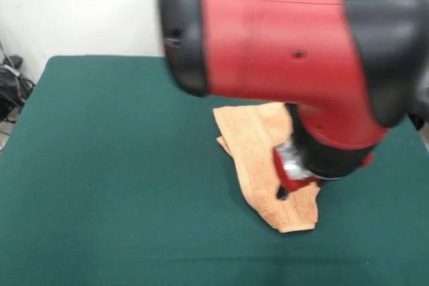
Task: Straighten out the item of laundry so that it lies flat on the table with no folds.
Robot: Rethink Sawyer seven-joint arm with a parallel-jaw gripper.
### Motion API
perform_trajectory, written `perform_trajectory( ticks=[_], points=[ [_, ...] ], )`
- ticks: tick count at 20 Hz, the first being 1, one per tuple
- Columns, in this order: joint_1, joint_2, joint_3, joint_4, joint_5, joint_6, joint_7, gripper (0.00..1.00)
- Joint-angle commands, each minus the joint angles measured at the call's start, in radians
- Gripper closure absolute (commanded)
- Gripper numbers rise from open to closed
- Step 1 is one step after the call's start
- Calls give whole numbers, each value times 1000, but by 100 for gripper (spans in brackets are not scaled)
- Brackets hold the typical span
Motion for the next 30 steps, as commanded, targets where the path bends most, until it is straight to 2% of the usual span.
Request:
perform_trajectory(
  ticks=[1,12,25,30],
  points=[
    [-77,-18,67,152,-8,8,-37,0],
    [-125,-69,75,248,-29,-28,-83,0],
    [-143,-201,78,557,-47,-234,-43,0],
    [-171,-236,102,687,-9,-315,-2,0]
  ],
)
